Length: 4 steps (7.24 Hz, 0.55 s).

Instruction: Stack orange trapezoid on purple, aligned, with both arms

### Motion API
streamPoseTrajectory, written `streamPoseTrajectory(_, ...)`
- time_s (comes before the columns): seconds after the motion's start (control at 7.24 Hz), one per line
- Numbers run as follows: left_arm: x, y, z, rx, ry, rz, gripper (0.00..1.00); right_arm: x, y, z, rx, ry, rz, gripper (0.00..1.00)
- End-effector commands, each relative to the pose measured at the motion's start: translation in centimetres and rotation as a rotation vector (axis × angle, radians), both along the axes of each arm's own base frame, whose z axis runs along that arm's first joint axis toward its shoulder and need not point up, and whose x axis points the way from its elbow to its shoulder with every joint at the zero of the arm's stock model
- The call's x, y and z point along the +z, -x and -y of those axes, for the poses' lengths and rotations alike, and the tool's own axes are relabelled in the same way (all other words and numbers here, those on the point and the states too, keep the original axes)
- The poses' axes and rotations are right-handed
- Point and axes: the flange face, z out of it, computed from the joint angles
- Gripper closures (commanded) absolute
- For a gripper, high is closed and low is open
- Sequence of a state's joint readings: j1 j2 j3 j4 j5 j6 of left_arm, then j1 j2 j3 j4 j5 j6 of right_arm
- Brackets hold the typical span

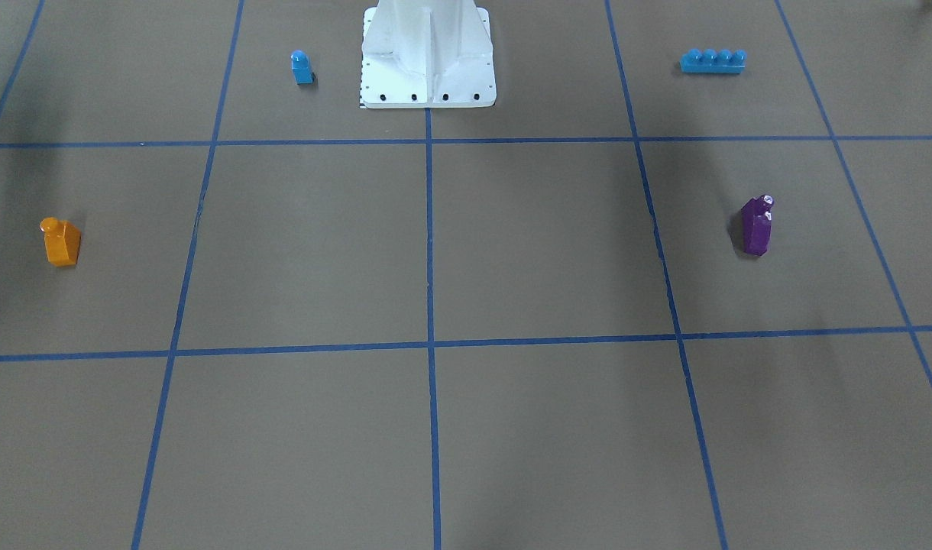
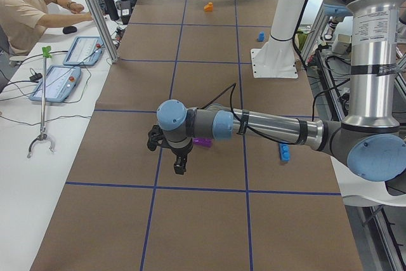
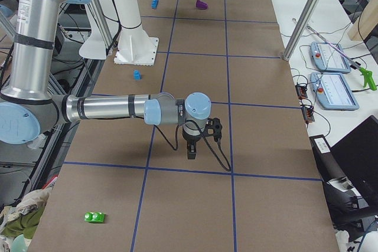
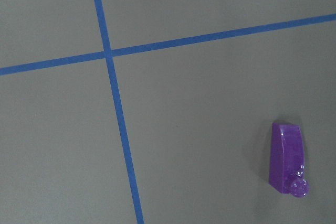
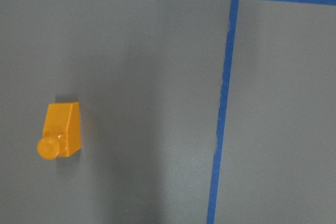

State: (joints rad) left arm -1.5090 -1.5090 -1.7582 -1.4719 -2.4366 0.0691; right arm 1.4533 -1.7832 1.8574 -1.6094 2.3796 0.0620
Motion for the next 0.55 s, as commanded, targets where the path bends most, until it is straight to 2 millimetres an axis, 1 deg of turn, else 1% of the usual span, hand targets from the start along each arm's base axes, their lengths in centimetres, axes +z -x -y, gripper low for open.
streamPoseTrajectory(0.0, 0.1, 0.8, -0.5, -0.015, 0.001, 0.001, 0.00, -0.3, -0.5, 0.0, 0.040, 0.022, -0.003, 0.00)
streamPoseTrajectory(0.14, 0.1, 0.7, -0.6, -0.015, 0.003, -0.004, 0.00, -0.3, -0.5, 0.0, 0.040, 0.020, -0.001, 0.00)
streamPoseTrajectory(0.28, 1.6, 0.7, -0.5, -0.011, 0.025, 0.000, 0.00, -0.5, -0.5, 0.0, 0.039, 0.015, 0.001, 0.00)
streamPoseTrajectory(0.41, 1.9, 0.6, -1.0, -0.012, 0.034, -0.016, 0.00, -0.7, -0.5, 0.1, 0.041, 0.014, 0.001, 0.00)
